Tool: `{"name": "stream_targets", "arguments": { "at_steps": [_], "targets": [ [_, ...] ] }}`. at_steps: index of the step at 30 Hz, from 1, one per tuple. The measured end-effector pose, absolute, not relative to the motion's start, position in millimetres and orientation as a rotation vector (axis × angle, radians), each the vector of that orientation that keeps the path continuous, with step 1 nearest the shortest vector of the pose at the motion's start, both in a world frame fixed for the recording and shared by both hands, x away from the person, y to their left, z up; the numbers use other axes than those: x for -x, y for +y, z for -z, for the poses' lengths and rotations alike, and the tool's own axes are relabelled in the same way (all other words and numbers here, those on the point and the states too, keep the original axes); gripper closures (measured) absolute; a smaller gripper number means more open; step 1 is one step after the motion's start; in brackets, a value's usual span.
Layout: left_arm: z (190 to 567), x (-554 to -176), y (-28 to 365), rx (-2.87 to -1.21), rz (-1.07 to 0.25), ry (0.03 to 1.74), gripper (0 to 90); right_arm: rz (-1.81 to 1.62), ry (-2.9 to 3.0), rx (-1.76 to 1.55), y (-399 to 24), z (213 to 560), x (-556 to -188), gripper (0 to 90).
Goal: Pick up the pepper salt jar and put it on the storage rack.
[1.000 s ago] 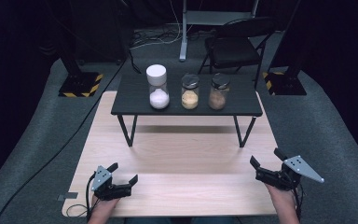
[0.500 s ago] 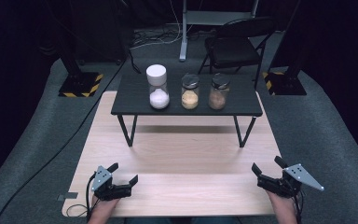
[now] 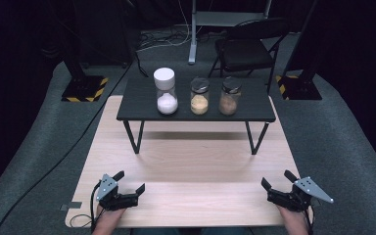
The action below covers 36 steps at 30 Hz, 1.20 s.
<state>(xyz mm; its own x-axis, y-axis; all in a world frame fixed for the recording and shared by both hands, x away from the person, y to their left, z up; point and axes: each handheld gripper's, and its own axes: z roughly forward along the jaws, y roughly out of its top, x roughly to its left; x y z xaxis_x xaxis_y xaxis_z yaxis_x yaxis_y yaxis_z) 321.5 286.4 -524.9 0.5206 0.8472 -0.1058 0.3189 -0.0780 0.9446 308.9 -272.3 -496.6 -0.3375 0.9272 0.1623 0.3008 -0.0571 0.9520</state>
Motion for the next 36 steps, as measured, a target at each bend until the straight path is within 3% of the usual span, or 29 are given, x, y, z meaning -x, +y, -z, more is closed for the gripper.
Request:
{"name": "stream_targets", "arguments": {
  "at_steps": [16, 36],
  "targets": [
    [524.9, -321.2, 286.2, -1.649, -0.585, 1.0, 0.1, -1.349, 1.799, -1.279, -239.9, 515.7, -313.5, 0.1],
    [524.9, -320.9, 286.4, -1.649, -0.584, 0.997, 0.1, -1.199, 1.882, -1.446, -235.4, 523.6, -327.1, 0.0]
  ]
}}
